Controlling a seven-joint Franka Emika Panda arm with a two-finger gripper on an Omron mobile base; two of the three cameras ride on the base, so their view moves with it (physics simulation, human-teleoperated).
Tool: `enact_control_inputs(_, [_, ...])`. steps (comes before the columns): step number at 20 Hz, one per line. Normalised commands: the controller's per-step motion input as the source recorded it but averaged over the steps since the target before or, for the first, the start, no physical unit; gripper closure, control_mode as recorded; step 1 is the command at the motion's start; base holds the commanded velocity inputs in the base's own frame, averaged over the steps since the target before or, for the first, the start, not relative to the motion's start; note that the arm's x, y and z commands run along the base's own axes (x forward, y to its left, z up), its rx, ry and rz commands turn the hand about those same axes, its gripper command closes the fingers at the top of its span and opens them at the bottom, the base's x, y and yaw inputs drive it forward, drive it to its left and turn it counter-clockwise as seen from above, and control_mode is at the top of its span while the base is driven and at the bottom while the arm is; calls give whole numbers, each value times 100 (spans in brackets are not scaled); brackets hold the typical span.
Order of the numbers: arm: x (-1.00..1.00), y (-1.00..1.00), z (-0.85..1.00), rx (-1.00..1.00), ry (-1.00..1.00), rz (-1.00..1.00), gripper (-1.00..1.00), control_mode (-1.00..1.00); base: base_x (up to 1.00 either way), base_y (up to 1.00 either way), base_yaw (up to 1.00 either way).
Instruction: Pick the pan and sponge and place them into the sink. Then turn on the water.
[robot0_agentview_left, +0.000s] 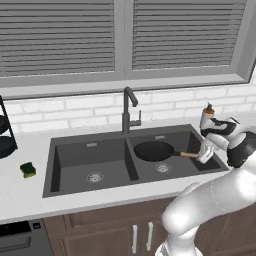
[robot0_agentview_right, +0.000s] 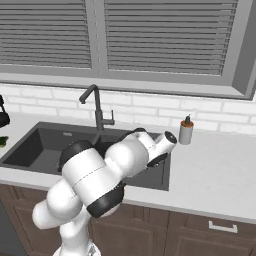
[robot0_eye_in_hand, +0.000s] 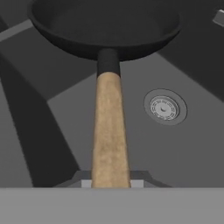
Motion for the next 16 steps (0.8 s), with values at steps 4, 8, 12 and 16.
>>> enact_control_inputs(4, [7,-1,-33,0,0,0,100,-100,0,0,0])
enact_control_inputs(8, [20,-7,-19,0,0,0,100,-100,0,0,0])
enact_control_inputs(12, [29,0,-13,0,0,0,100,-100,0,0,0])
enact_control_inputs(16, [36,-7,-12,0,0,-1,100,-100,0,0,0])
